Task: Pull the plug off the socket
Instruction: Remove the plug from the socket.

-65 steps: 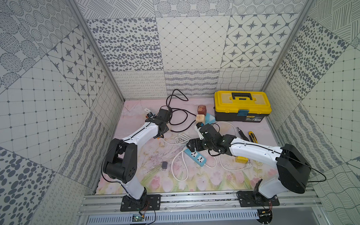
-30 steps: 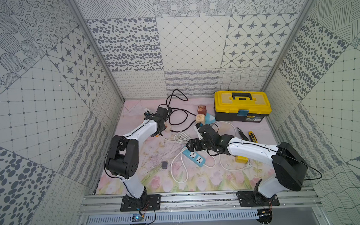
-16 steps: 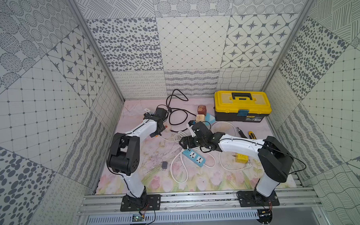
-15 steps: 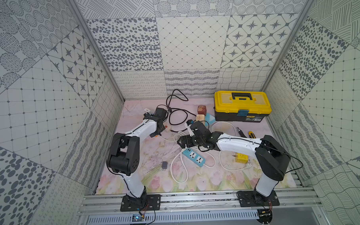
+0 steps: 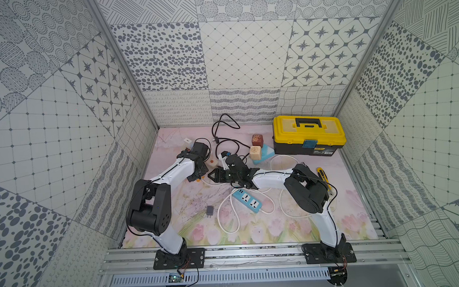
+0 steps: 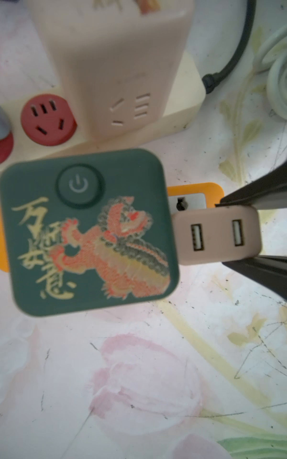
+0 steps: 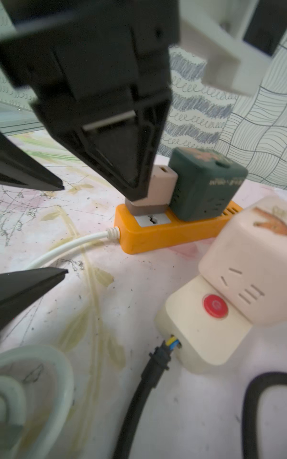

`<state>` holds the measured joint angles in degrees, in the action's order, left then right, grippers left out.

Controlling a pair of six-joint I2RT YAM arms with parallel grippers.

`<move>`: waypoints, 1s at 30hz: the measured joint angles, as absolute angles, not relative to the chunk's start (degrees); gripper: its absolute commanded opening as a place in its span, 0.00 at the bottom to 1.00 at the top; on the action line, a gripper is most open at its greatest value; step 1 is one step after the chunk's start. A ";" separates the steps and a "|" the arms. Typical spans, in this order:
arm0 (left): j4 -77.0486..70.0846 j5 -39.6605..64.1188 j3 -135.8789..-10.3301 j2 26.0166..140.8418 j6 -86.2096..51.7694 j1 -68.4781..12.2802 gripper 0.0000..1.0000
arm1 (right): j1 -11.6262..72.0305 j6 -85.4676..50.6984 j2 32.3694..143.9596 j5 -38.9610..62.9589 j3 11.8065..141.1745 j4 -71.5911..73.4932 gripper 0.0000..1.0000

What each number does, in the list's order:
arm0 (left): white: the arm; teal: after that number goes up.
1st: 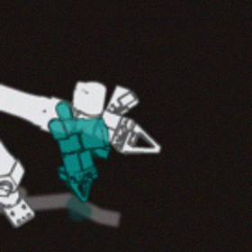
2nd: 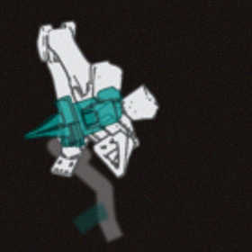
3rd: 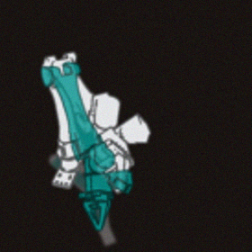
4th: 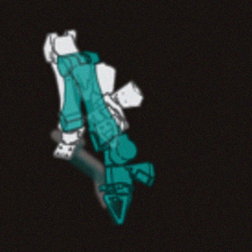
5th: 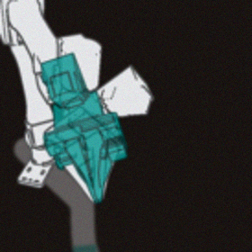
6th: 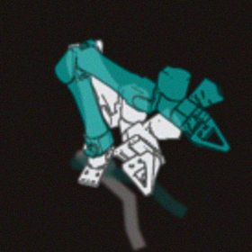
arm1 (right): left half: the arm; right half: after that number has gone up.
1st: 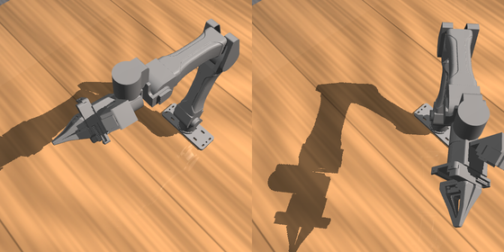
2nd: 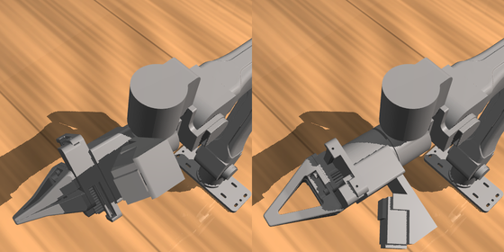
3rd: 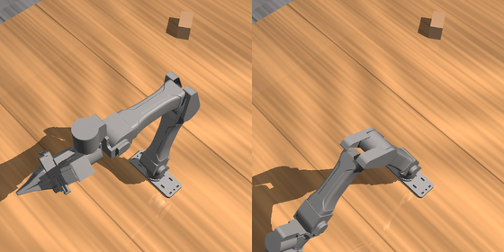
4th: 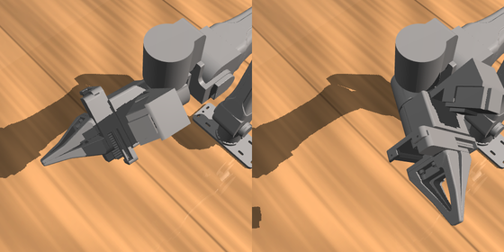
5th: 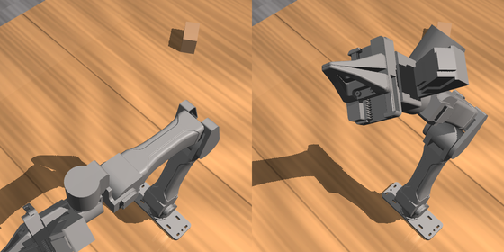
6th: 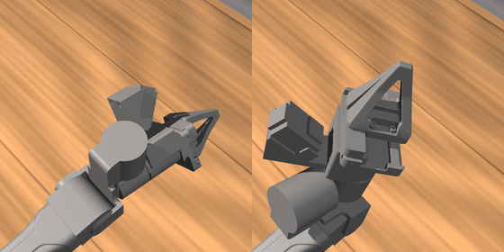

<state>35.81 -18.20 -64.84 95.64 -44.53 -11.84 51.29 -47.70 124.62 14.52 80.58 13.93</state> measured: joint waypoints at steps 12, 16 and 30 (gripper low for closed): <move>38.65 -14.31 -62.98 93.03 -41.78 -11.42 0.14 | 51.11 -53.36 134.30 18.15 91.02 15.59 0.46; 39.33 -13.54 -63.11 92.92 -41.43 -11.42 0.13 | 51.16 -54.11 136.03 19.25 92.82 15.79 0.47; 42.17 -10.46 -63.72 92.20 -40.23 -11.38 0.07 | 52.01 -54.33 139.13 20.38 94.91 15.11 0.43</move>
<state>42.17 -10.46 -63.72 92.20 -40.23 -11.38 52.01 -54.33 139.13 20.38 94.91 15.11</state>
